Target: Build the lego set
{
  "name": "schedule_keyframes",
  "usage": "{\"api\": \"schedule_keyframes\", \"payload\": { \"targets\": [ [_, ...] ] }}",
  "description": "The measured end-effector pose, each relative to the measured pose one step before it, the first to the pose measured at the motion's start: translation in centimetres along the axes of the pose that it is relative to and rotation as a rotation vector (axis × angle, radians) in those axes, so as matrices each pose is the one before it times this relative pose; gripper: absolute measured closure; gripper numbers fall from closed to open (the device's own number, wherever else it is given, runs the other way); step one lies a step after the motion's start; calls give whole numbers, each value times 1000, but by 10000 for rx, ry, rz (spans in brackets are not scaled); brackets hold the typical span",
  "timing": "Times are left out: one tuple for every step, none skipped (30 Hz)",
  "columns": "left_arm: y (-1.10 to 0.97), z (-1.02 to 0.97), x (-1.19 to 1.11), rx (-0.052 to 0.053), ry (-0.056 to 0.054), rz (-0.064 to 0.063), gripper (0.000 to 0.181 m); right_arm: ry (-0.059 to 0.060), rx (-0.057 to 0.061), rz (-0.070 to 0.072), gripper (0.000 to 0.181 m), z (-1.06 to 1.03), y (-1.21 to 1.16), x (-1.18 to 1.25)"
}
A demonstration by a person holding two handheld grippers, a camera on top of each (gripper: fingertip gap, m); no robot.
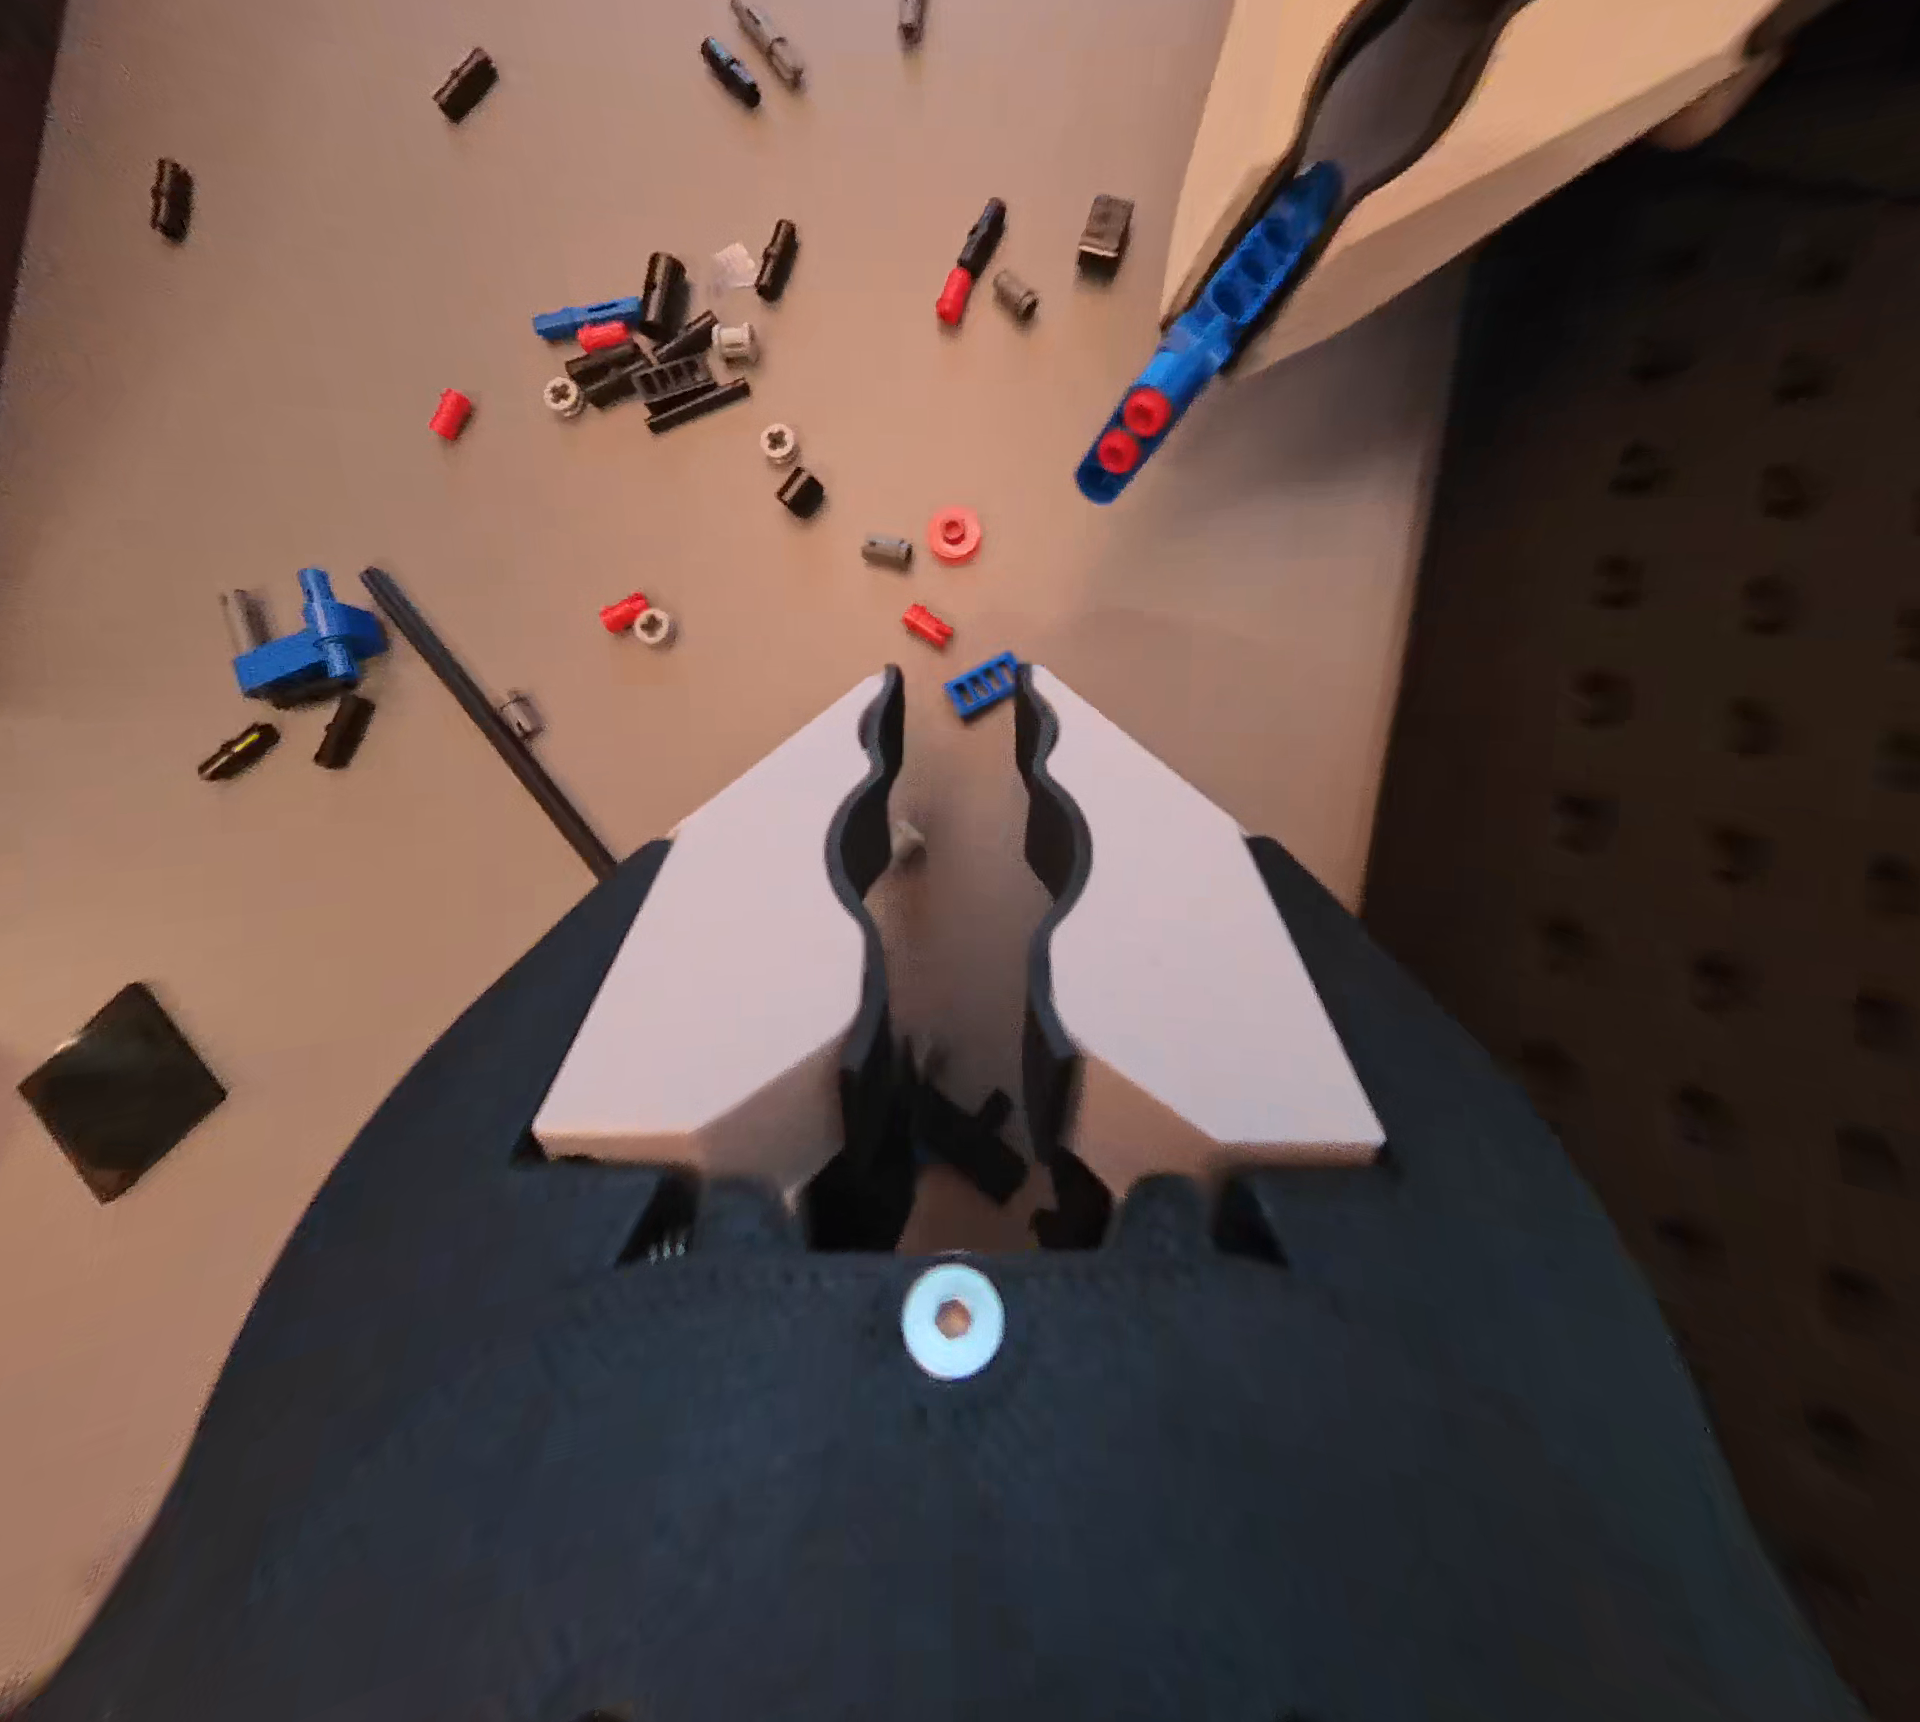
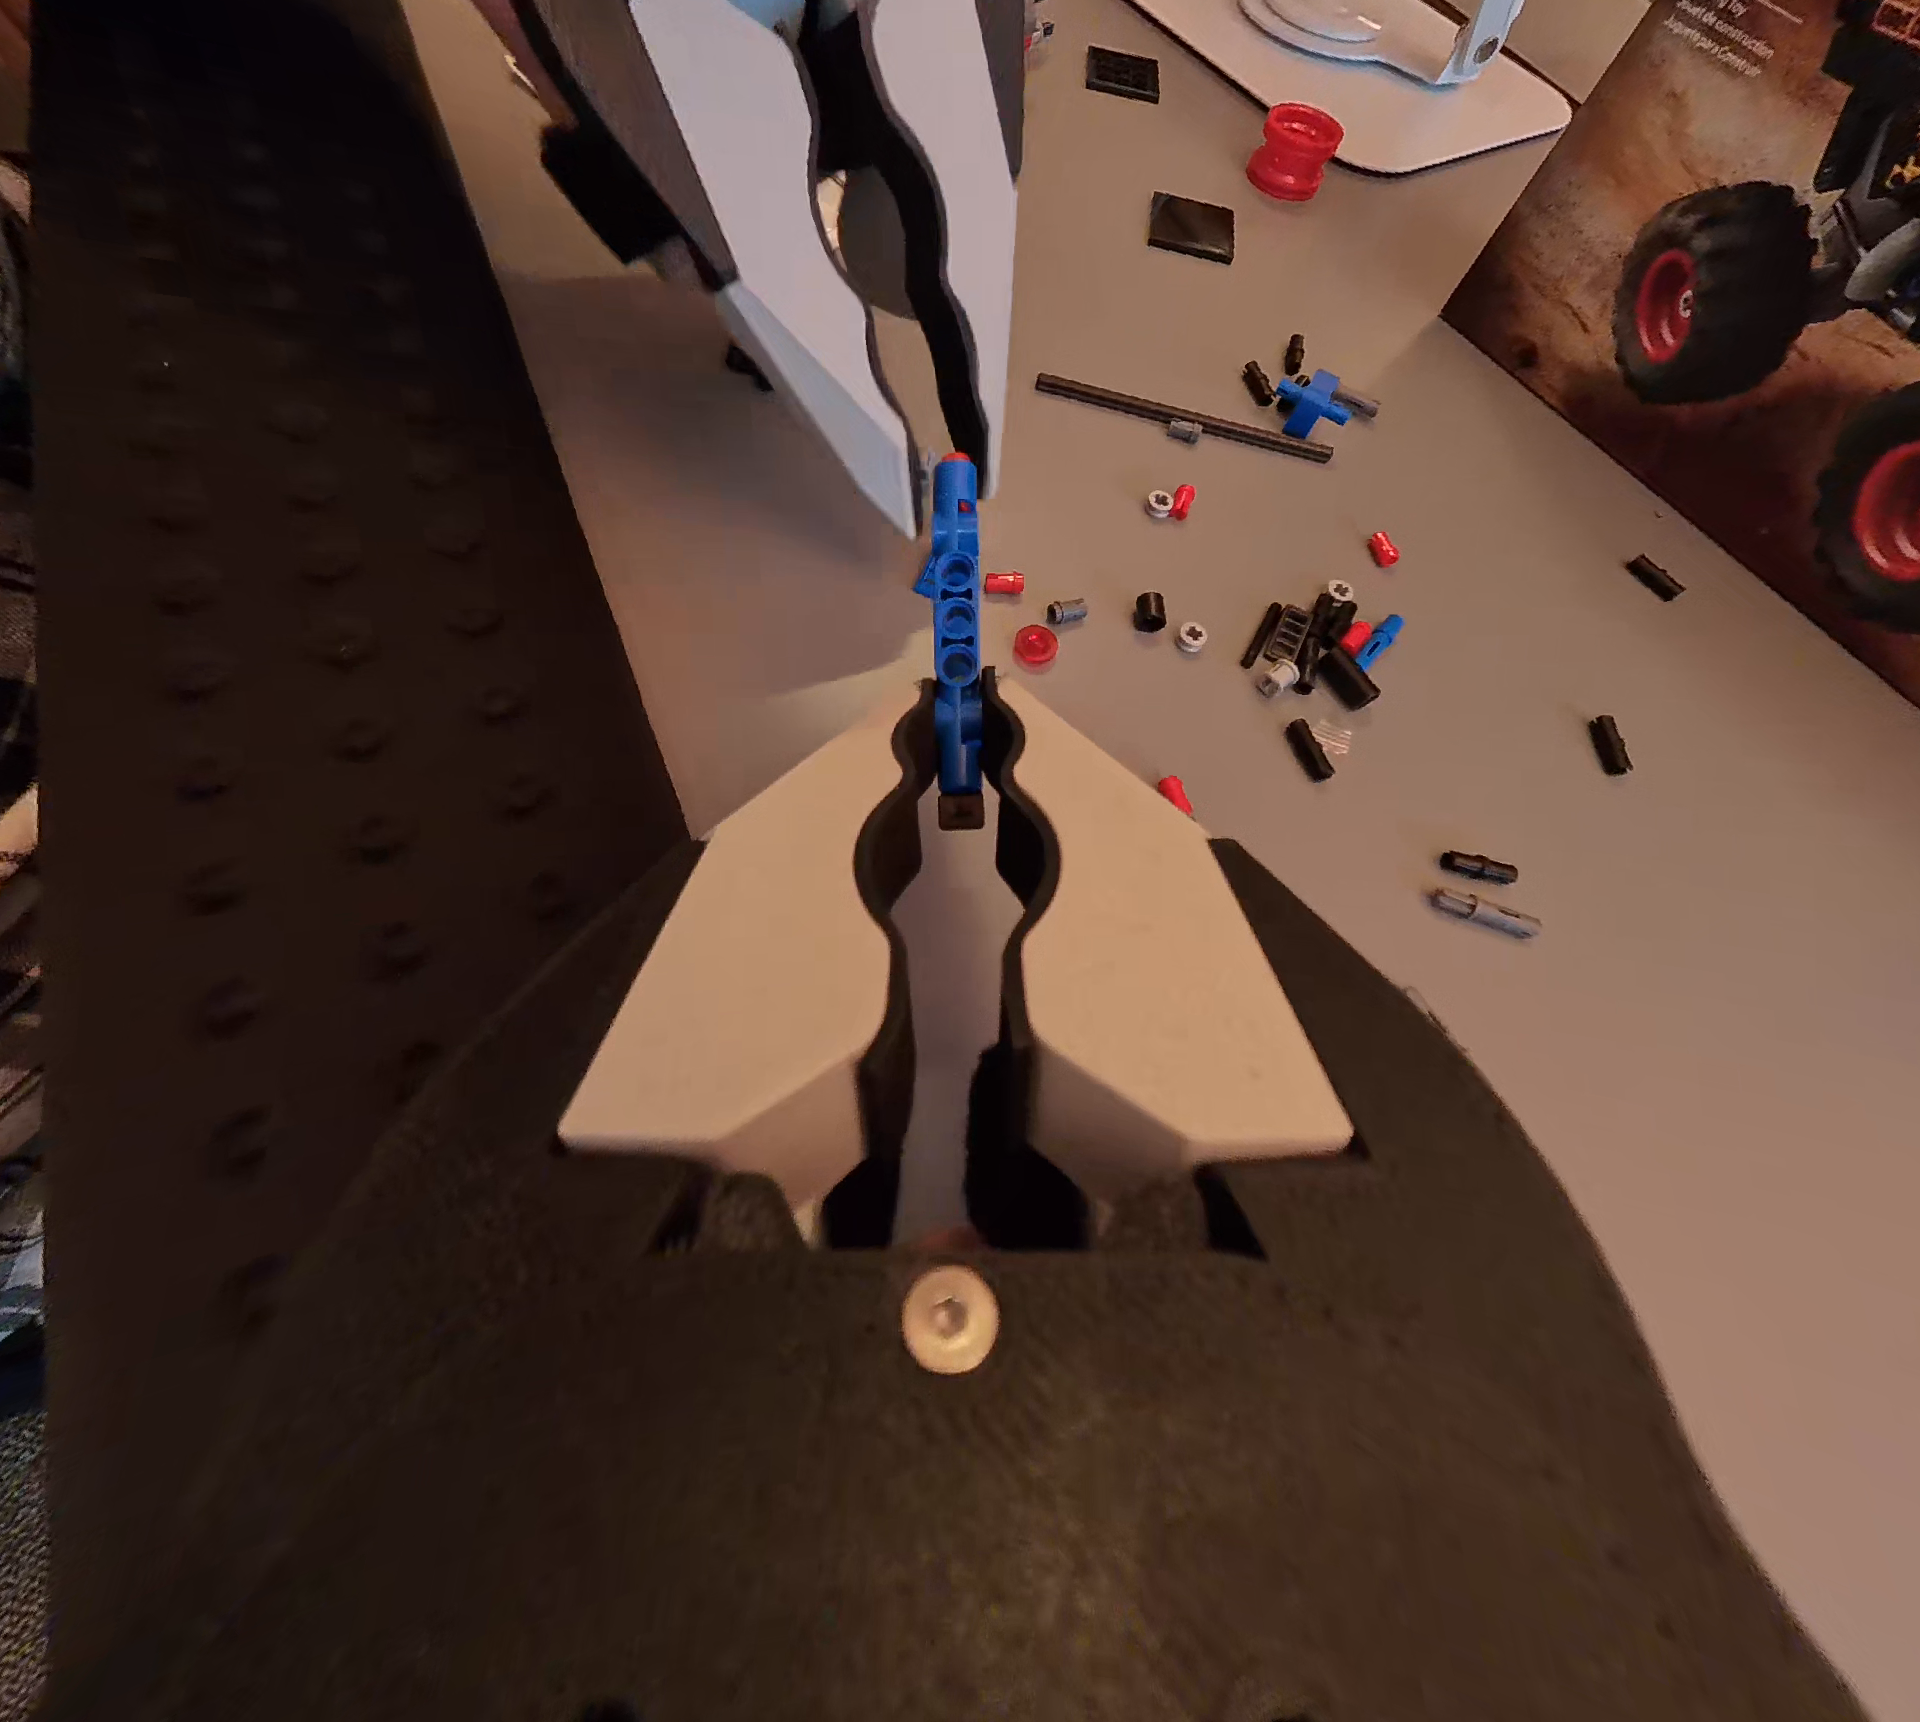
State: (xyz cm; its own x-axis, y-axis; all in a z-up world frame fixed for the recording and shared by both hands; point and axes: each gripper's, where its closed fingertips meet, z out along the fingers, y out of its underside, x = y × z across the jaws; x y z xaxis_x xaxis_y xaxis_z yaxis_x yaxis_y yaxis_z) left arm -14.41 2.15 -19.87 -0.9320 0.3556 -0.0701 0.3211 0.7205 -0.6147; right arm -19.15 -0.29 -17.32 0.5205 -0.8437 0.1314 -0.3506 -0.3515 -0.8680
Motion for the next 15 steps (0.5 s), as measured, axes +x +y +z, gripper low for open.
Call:
{"api": "schedule_keyframes", "payload": {
  "targets": [
    [147, 441, -306, -132, -273, 42, 160, -2, 10, -2, 176, -13, -3, -4],
    [148, 339, -88, -126, -139, 80, 158, 14, 26, -11, 176, -30, -36, 4],
    [-159, 131, 162, 86, 14, 10, 159, 13, 37, -19, 176, -41, -33, -9],
    [-23, 37, 198, -9, 50, 33, 160, 10, 35, -15, 176, -40, -42, -10],
    [11, -35, 67, -10, -25, 164, 160, 1, 21, -2, 176, -22, -33, -1],
    [108, -100, -38, -62, -48, 196, 161, -4, 6, 6, 176, -4, -2, 6],
    [182, -149, -148, -118, -39, 234, 161, -11, -3, 3, 176, 6, 0, -13],
    [171, -150, 65, -84, 78, 518, 162, -12, -8, -1, 176, 2, 8, -11],
    [351, -206, -212, -165, -79, 439, 163, -9, -11, -6, 176, 13, 14, -22],
    [550, -272, -627, -336, -206, 210, 162, -15, -13, -11, 176, 4, 20, -31],
    [408, -283, -171, -191, 100, 307, 158, -8, -17, -10, 176, 25, 24, -21],
    [173, -293, 65, 15, 186, 232, 155, -9, -19, -15, 176, 11, 22, -23],
    [136, -316, -373, 19, -53, -180, 153, -5, -25, -12, 176, 24, 31, -24],
    [88, -323, -81, 52, 127, -314, 150, -2, -26, -9, 176, 31, 29, -18],
    [-44, -338, 81, 150, 165, -407, 150, -4, -23, -7, 176, 25, 32, -5]
  ]
}}
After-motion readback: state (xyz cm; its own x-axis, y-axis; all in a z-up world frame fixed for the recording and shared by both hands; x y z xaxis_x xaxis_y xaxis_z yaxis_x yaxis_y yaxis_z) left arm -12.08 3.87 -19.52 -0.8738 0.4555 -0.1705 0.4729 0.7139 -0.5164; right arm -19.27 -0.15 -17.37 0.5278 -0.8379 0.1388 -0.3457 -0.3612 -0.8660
